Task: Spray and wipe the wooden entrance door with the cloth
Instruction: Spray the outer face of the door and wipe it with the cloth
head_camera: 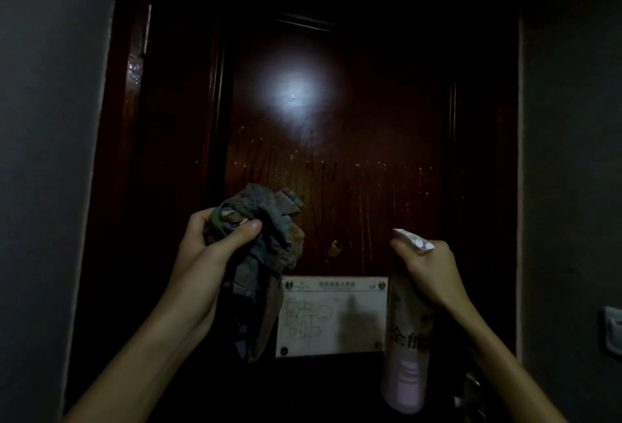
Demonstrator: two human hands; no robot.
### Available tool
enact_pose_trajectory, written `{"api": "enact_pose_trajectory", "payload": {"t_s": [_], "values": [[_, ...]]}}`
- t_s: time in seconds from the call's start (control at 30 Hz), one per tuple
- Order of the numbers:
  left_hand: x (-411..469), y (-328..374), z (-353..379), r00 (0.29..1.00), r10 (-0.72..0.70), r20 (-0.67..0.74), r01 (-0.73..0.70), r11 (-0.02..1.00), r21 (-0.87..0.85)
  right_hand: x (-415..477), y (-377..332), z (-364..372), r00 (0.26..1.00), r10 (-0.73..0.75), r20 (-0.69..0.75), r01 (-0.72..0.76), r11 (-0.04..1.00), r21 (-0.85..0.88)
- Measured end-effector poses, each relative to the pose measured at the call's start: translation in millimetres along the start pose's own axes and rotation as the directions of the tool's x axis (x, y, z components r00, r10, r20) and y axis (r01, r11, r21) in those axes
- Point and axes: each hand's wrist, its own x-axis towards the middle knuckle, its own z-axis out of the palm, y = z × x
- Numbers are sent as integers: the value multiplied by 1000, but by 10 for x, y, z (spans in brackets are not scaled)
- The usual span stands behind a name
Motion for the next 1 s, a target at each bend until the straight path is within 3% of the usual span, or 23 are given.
{"api": "enact_pose_trajectory", "payload": {"t_s": [0.23, 0.4, 0.7, 0.9, 1.0], "values": [[0, -56, 93, 1000, 6, -10, -6, 1000, -11, -102, 66, -23, 995, 77, 71, -79, 996, 28], [-19, -104, 120, 1000, 12, -12, -12, 1000, -16, -240, 197, -37, 999, 14, 34, -13, 999, -35], [-12, -187, 243, 1000, 19, -10, -19, 1000, -19, -134, 245, -150, 996, -63, 59, 63, 998, 4], [-3, -232, 383, 1000, 6, 7, -5, 1000, -19, -115, 380, -197, 998, -65, 3, 65, 998, -7], [-9, -269, 479, 1000, -4, 18, 4, 1000, -30, -94, 428, -214, 999, -33, 40, 33, 999, -1]]}}
